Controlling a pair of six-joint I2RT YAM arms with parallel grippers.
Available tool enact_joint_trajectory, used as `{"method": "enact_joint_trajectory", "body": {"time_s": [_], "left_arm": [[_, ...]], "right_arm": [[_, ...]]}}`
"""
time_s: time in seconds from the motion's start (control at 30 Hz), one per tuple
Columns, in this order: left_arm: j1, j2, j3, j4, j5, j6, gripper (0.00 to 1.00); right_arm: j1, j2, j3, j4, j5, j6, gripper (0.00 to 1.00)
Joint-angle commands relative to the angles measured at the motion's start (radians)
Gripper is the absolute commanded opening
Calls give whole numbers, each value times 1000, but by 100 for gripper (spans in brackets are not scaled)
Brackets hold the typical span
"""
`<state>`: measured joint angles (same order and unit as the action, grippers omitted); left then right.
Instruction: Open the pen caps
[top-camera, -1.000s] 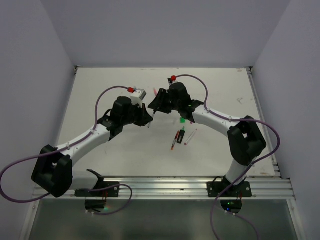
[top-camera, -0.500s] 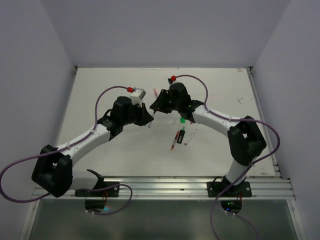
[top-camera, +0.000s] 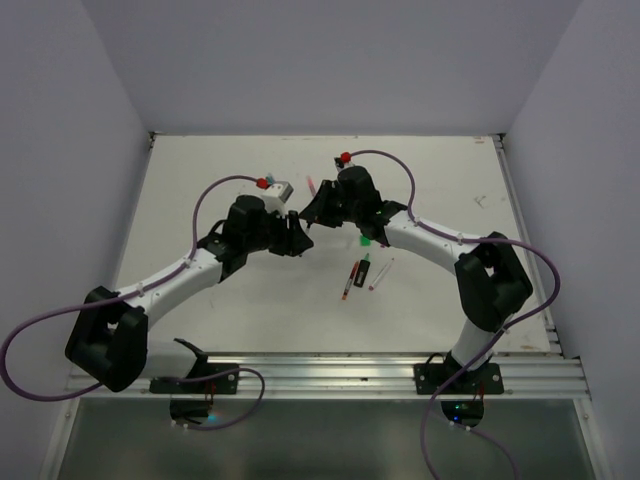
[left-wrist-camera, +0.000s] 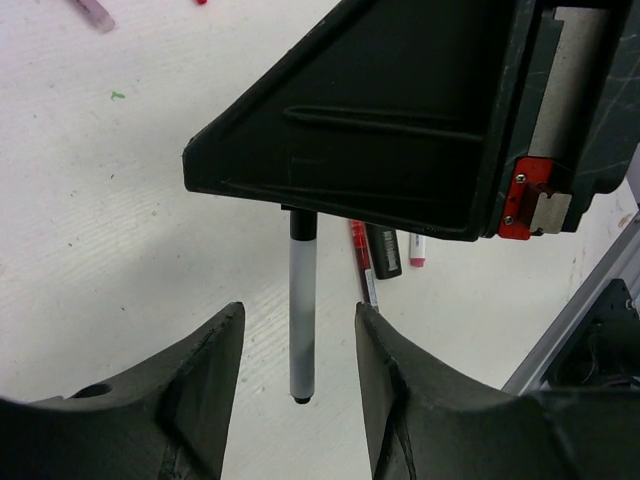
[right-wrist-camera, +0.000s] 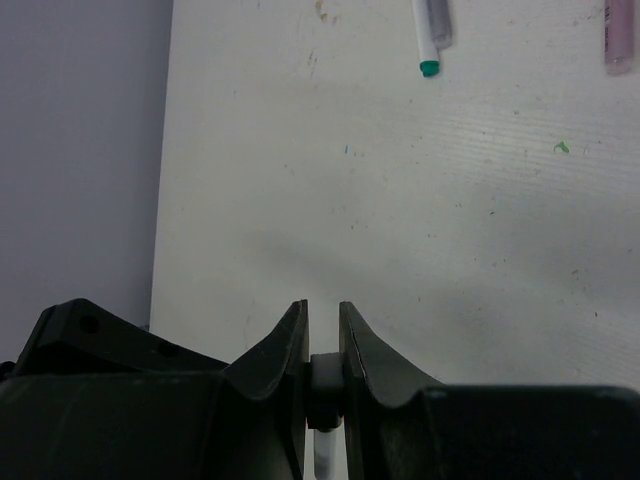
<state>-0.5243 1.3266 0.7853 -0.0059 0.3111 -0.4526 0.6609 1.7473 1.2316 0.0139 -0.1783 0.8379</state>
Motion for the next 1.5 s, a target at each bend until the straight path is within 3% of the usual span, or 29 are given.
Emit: {"method": "enact_joint_trajectory", "body": {"time_s": [0.0,0.4,0.67,1.47], "left_arm": [[-3,8,-12,21,14,12,52],[-5,40,3,18,16,17,30],[-6,42,2,14,39,5,1],[-25,29,-69,-77,118,6,0]], "right_arm": [[5,-39,8,11,-4,-22,0],[6,-28,19,18,-6,-13,0],[5,-8,22,26,11,-3,0],[-198,23,216,14,97,-14,0]]}}
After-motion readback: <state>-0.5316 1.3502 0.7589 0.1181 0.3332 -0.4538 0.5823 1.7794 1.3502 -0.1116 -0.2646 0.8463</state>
